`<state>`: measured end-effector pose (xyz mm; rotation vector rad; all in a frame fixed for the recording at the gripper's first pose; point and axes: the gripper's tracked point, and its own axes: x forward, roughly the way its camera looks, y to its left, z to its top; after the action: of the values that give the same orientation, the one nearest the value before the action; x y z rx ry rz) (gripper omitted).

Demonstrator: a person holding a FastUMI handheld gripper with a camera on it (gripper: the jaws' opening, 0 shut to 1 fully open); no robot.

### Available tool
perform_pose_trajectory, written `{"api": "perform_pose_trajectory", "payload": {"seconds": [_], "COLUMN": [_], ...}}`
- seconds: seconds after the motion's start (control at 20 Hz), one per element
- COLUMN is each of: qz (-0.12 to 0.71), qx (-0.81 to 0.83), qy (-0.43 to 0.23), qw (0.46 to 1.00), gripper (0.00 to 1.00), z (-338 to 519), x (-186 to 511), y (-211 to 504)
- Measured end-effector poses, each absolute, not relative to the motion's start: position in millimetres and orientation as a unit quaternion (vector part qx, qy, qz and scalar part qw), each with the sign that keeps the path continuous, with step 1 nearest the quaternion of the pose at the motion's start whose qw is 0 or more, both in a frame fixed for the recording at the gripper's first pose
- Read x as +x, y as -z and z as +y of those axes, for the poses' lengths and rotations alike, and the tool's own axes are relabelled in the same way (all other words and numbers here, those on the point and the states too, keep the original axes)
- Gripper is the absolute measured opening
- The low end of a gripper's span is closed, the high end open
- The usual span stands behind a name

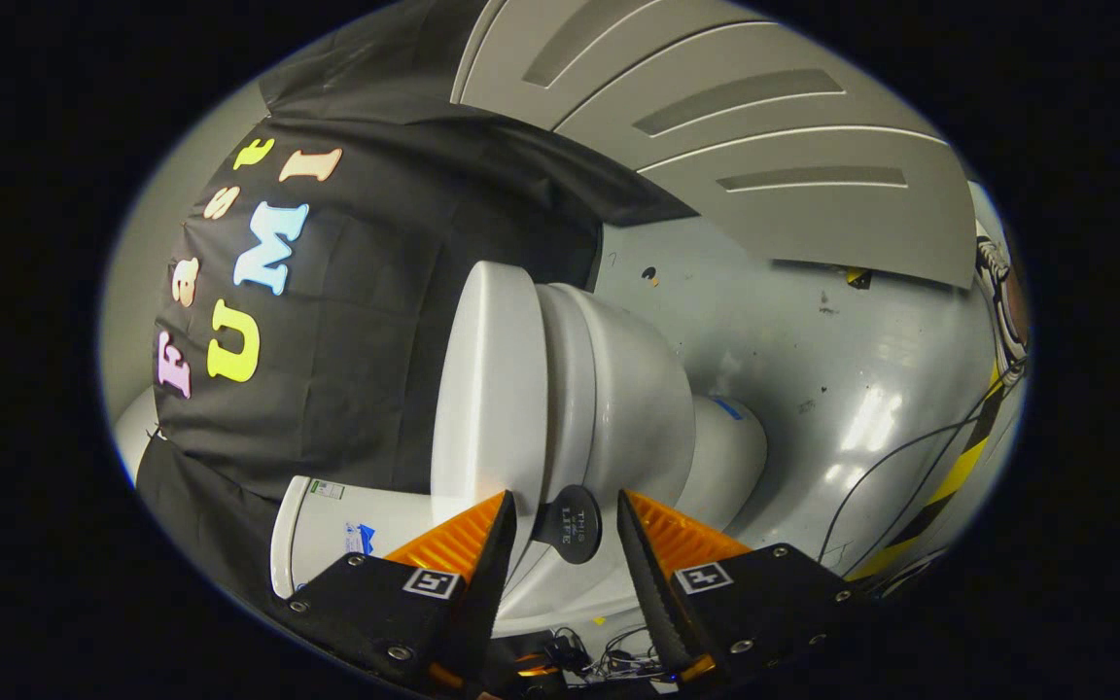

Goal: Open the toilet lid.

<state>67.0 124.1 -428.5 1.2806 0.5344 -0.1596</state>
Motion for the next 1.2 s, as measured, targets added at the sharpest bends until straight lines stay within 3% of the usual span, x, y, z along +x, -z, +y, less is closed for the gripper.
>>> {"api": "perform_pose_trajectory", "payload": {"seconds": [0.45, 0.85, 1.2], "qz": [0.239, 0.231, 0.242], "qx": [0.602, 0.575, 0.502], "qy": [0.049, 0.044, 0.05], "qw": [0.76, 0.784, 0.829], "gripper": [0.2, 0.0, 0.0], "z": [123, 121, 121], "x": [71, 73, 72], "y": [434, 426, 418]}}
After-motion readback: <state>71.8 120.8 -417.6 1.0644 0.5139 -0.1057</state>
